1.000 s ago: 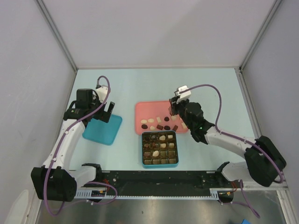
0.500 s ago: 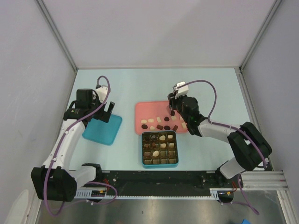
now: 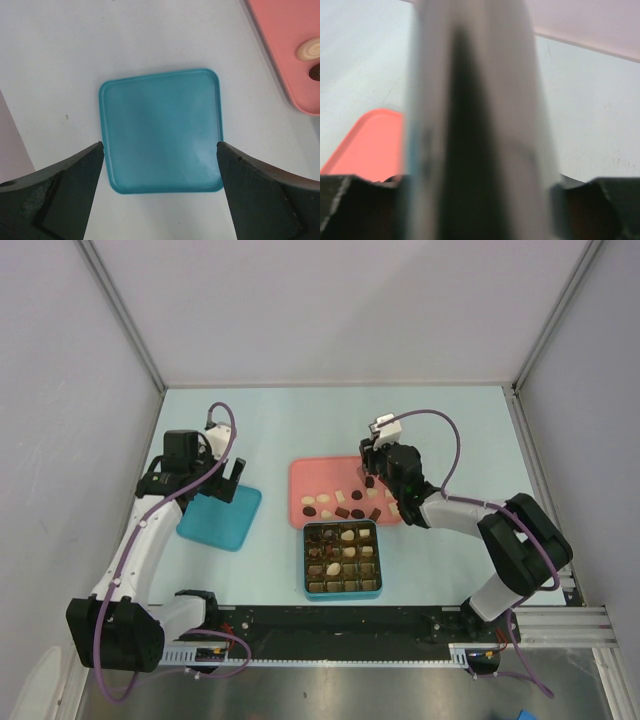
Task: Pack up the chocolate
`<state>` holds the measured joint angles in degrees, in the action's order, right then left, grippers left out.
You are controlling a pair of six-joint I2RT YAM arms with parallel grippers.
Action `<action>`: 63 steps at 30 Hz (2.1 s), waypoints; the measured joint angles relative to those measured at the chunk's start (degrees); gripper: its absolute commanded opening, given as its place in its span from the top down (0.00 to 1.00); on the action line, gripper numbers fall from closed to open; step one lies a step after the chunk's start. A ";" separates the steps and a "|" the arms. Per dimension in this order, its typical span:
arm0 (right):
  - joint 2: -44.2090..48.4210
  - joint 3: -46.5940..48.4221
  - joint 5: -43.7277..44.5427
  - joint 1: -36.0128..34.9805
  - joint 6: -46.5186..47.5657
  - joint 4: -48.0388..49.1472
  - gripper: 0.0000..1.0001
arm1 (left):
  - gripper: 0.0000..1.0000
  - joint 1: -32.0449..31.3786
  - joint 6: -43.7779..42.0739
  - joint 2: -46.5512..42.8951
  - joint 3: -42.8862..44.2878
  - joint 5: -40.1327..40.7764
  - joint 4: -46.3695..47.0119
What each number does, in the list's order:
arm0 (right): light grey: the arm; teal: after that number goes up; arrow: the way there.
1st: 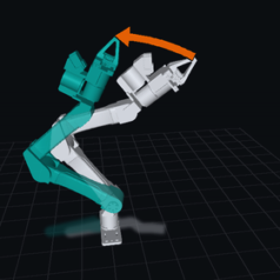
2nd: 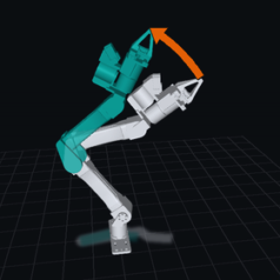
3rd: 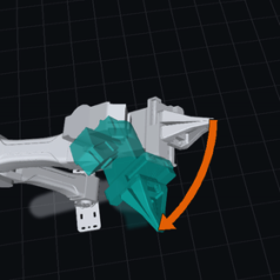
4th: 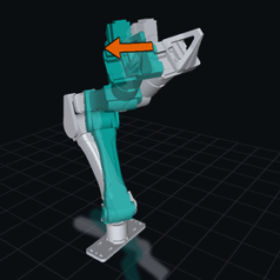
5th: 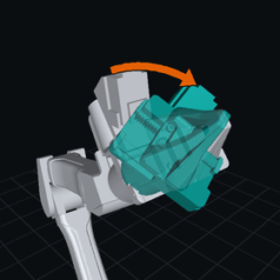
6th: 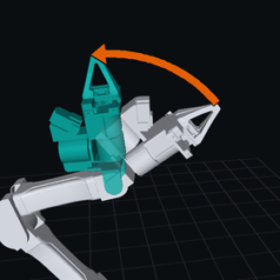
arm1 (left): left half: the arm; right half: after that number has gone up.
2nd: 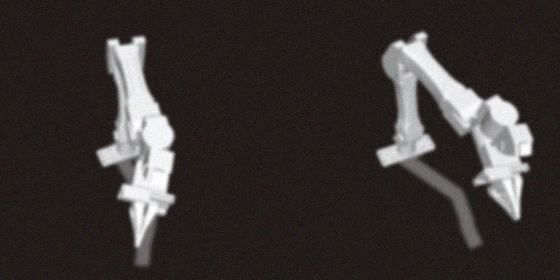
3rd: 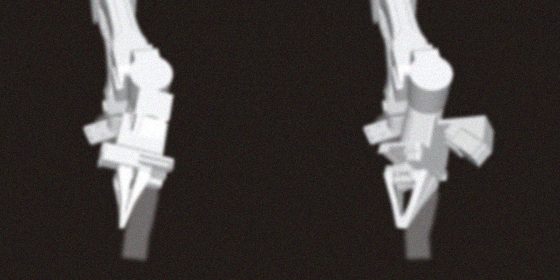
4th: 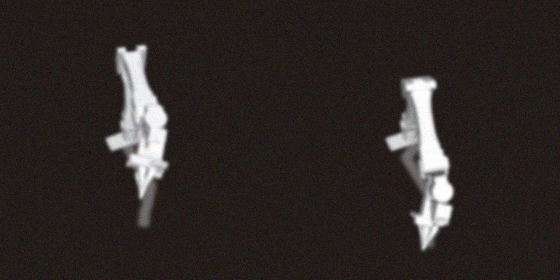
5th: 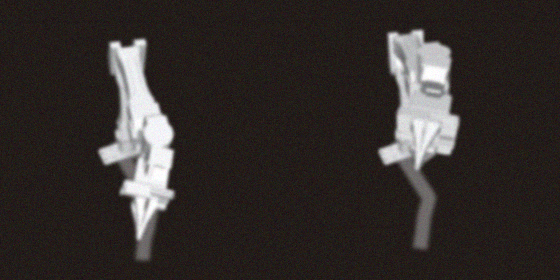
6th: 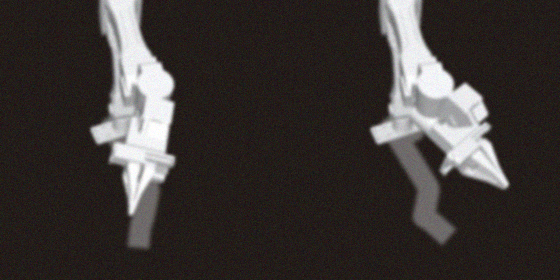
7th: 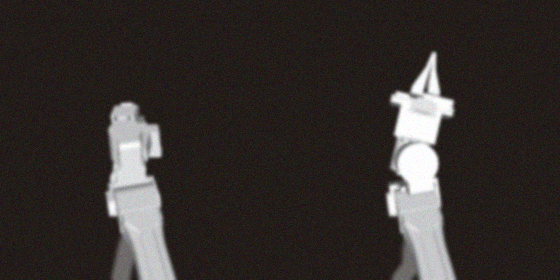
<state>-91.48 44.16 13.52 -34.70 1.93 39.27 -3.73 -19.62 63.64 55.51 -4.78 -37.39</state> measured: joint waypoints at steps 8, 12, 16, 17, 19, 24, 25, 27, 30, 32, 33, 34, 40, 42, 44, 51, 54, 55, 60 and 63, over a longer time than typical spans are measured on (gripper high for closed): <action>0.00 0.22 -0.11 0.02 -0.44 -1.31 0.61 | 0.00 0.00 0.00 0.00 0.00 0.13 -0.02; 0.00 0.24 -0.46 0.02 -0.76 -1.33 0.68 | 0.00 0.00 -0.02 0.00 0.00 0.13 0.00; 0.17 0.24 -0.52 0.02 -0.74 -1.36 0.70 | 0.00 0.00 -0.15 0.00 0.00 0.13 -0.02; 0.42 0.24 -0.55 0.02 -0.57 -1.42 0.71 | 0.00 0.00 -0.20 0.00 0.00 0.13 -0.02; 1.53 0.24 -0.79 0.02 -0.17 -1.77 0.71 | 0.00 0.00 -0.28 0.00 0.00 0.13 -0.02; 8.15 0.24 -1.51 -0.24 0.68 -2.58 0.73 | 0.00 0.00 -0.37 0.00 0.00 0.11 -0.02; 10.21 0.24 -1.57 -0.42 0.85 -3.08 0.74 | 0.00 0.00 -0.37 0.00 0.00 0.11 -0.02; 13.92 0.24 -1.55 -1.14 1.14 -3.96 0.74 | 0.00 0.00 -0.35 0.00 0.00 0.09 -0.02; 19.43 0.24 -0.83 -4.09 1.29 -6.80 0.75 | 0.00 0.00 -0.35 0.00 0.00 0.09 -0.04; 22.56 0.07 -0.68 -6.78 0.92 -9.25 0.75 | 0.00 0.00 -0.35 0.00 0.00 0.09 -0.04; 24.22 -0.35 -0.48 -8.41 0.63 -10.62 0.75 | 0.00 0.00 -0.35 0.00 0.00 0.09 -0.04; 25.53 -0.74 -0.22 -9.64 0.31 -11.82 0.75 | 0.00 0.00 -0.35 0.00 0.00 0.09 -0.04; 32.13 -3.87 4.52 -20.04 -2.86 -22.14 0.75 | 0.00 0.00 -0.35 0.00 0.00 0.07 -0.04; 33.31 -4.70 6.10 -22.91 -4.46 -25.35 0.75 | 0.00 0.00 -0.33 0.00 0.00 0.04 -0.04; 34.32 -5.60 8.15 -25.79 -6.25 -28.22 0.75 | 0.00 0.00 -0.33 0.00 0.00 0.00 -0.07; 34.93 -6.14 13.27 -34.58 -10.97 -33.83 0.75 | 0.00 0.00 -0.28 0.00 0.00 -0.11 -0.11; 34.93 -6.16 14.58 -37.13 -12.57 -34.88 0.75 | 0.00 0.00 -0.28 0.00 0.00 -0.11 -0.11; 34.93 -6.21 14.95 -37.77 -12.98 -35.12 0.75 | 0.00 0.00 -0.31 0.00 0.00 -0.11 -0.11; 34.91 -6.34 16.87 -39.69 -14.51 -35.76 0.75 | 0.00 0.00 -0.28 0.00 0.00 -0.11 -0.11; 34.93 -6.54 17.44 -39.89 -15.21 -36.24 0.72 | 0.00 0.00 -0.28 0.00 0.00 -0.11 -0.11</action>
<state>-56.55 37.63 30.96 -74.59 -13.28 3.03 -3.73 -19.90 63.64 55.51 -4.89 -37.50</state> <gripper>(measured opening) 0.314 0.996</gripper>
